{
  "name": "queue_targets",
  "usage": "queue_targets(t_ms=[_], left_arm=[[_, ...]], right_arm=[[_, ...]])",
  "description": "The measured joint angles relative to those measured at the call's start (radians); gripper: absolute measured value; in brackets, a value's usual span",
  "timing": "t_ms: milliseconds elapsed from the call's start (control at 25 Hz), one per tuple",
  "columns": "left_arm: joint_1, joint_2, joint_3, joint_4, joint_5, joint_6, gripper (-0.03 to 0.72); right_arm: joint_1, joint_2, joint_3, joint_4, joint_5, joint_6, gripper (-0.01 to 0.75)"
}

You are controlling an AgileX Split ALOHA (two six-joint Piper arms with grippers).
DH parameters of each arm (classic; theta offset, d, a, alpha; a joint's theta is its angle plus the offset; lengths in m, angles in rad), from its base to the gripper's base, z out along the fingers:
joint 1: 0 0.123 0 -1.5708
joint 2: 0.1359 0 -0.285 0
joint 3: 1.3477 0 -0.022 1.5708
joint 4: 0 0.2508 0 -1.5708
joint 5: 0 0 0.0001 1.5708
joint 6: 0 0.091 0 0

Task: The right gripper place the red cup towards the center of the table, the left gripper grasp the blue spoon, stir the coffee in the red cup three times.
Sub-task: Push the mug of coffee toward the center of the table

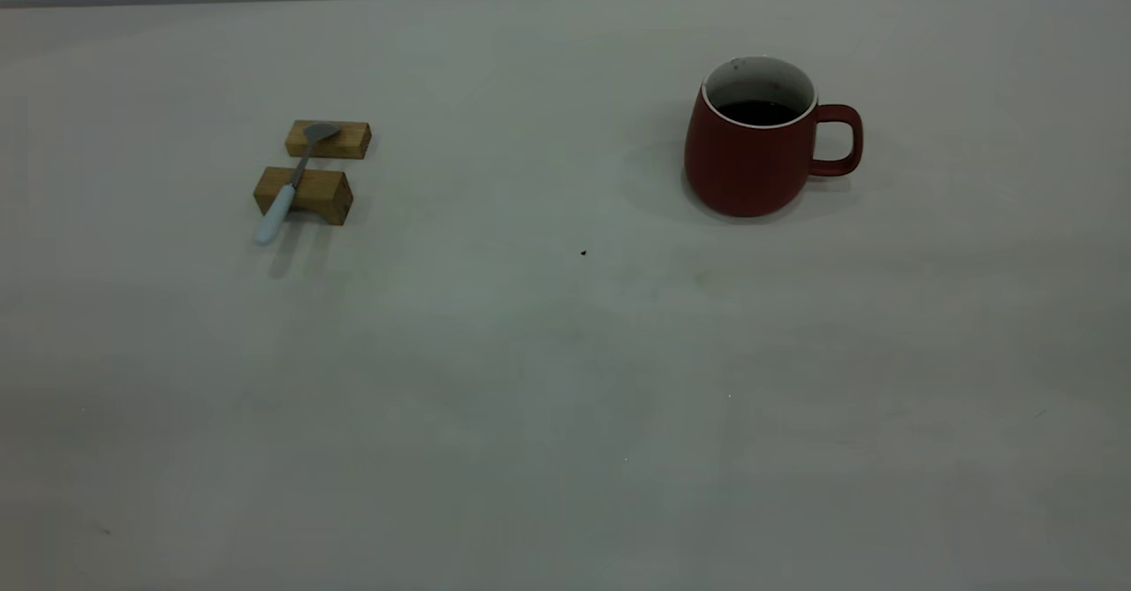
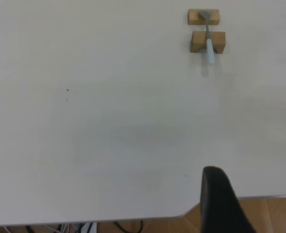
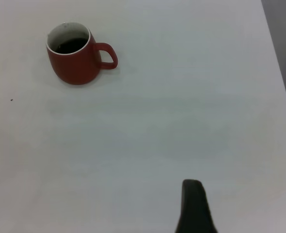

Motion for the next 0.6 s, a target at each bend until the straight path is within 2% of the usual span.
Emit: queue_targets(t_ms=[600], left_arm=[[0.000,0.000,0.000,0.000,0.000,0.000,0.434]], right_arm=[[0.000,0.000,0.000,0.004,0.000,0.007,0.574]])
